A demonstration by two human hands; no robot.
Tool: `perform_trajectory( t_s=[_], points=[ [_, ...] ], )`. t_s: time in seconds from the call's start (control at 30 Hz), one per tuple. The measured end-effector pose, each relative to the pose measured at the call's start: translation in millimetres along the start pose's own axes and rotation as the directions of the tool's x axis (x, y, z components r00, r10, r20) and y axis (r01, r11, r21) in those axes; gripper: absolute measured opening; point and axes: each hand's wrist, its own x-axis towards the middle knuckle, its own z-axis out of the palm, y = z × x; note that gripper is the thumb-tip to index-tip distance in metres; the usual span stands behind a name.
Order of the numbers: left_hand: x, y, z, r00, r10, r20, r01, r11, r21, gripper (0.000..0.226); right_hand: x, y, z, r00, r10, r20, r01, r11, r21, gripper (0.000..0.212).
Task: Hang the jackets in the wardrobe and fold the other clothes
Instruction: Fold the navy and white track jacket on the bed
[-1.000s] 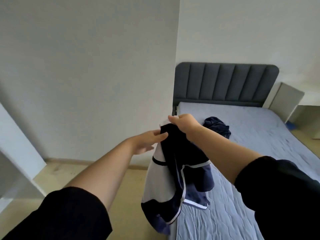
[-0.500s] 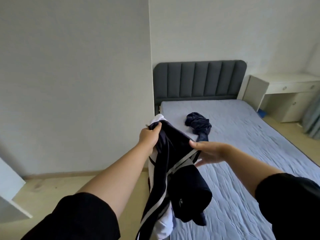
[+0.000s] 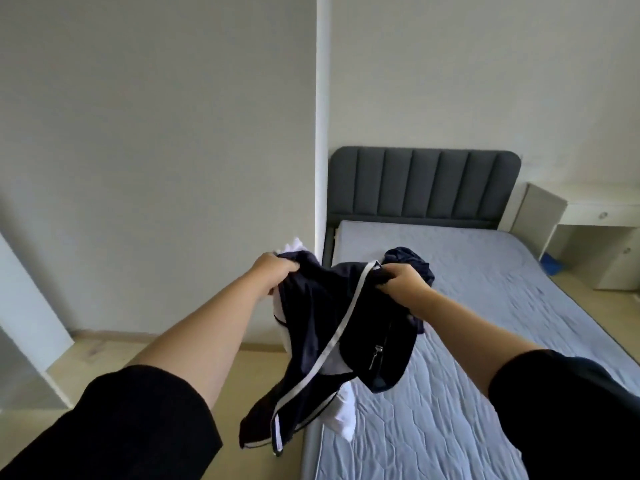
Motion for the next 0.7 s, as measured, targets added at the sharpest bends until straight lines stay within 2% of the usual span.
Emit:
perform_trajectory(
  t_s=[0.03, 0.07, 0.1, 0.13, 0.17, 0.2, 0.23, 0.3, 0.33, 0.43, 0.5, 0.57, 0.63, 0.7],
  points=[
    [-8.9, 2.6, -0.7, 0.996, -0.030, 0.085, -0.005, 0.922, 0.388, 0.034, -1.8, -14.8, -9.3, 0.993, -0.115, 0.005, 0.114, 0.980, -0.161, 0.014],
    [-18.8, 5.9, -0.3, 0.981, -0.111, 0.162, -0.024, 0.751, 0.660, 0.039, -4.9, -30.7, -17.2, 0.979, -0.203, 0.026, 0.203, 0.944, -0.261, 0.019],
    [-25.2, 9.3, 0.6, 0.959, -0.163, 0.230, -0.090, 0.597, 0.797, 0.050, -8.5, -46.4, -24.3, 0.964, -0.262, 0.052, 0.265, 0.915, -0.304, 0.026],
    [-30.1, 13.4, 1.6, 0.925, -0.196, 0.324, -0.137, 0.623, 0.770, 0.062, -12.1, -62.1, -30.1, 0.949, -0.306, 0.074, 0.313, 0.894, -0.320, 0.033],
    [-36.6, 19.2, 2.3, 0.874, -0.186, 0.449, -0.167, 0.752, 0.637, 0.071, -16.0, -76.5, -34.4, 0.937, -0.338, 0.091, 0.348, 0.877, -0.331, 0.036],
    [-45.3, 25.9, 3.5, 0.810, -0.118, 0.574, -0.168, 0.891, 0.421, 0.074, -19.1, -87.4, -37.6, 0.928, -0.355, 0.111, 0.371, 0.862, -0.346, 0.033],
    [-51.2, 31.8, 5.1, 0.752, -0.029, 0.658, -0.168, 0.957, 0.235, 0.072, -21.6, -94.7, -39.4, 0.923, -0.360, 0.134, 0.384, 0.844, -0.375, 0.025],
    [-57.2, 39.6, 11.4, 0.700, 0.085, 0.709, -0.180, 0.982, 0.060, 0.060, -24.2, -99.8, -40.9, 0.930, -0.341, 0.134, 0.364, 0.818, -0.446, 0.011],
    [-61.4, 42.5, 17.6, 0.700, 0.101, 0.707, -0.204, 0.977, 0.062, 0.050, -24.7, -98.9, -41.2, 0.941, -0.317, 0.115, 0.334, 0.827, -0.452, 0.007],
    [-65.2, 43.0, 43.9, 0.799, 0.189, 0.570, -0.333, 0.929, 0.160, 0.029, -22.7, -92.9, -44.2, 0.971, -0.224, 0.086, 0.240, 0.911, -0.335, 0.013],
    [-64.0, 40.3, 56.3, 0.809, 0.265, 0.524, -0.378, 0.918, 0.120, 0.022, -23.7, -89.2, -52.1, 0.985, -0.156, 0.078, 0.169, 0.964, -0.206, 0.011],
    [-64.4, 37.3, 61.3, 0.799, 0.281, 0.532, -0.371, 0.926, 0.067, 0.017, -25.8, -76.9, -61.1, 0.992, -0.072, 0.099, 0.075, 0.997, -0.024, 0.005],
    [-66.7, 34.3, 66.6, 0.800, 0.280, 0.530, -0.304, 0.952, -0.044, 0.012, -29.7, -55.0, -69.6, 0.983, 0.008, 0.182, -0.057, 0.963, 0.263, 0.009],
    [-68.3, 31.3, 77.6, 0.826, 0.303, 0.475, -0.224, 0.950, -0.217, 0.012, -33.4, -26.3, -72.3, 0.969, 0.076, 0.236, -0.193, 0.829, 0.524, 0.023]
  ],
)
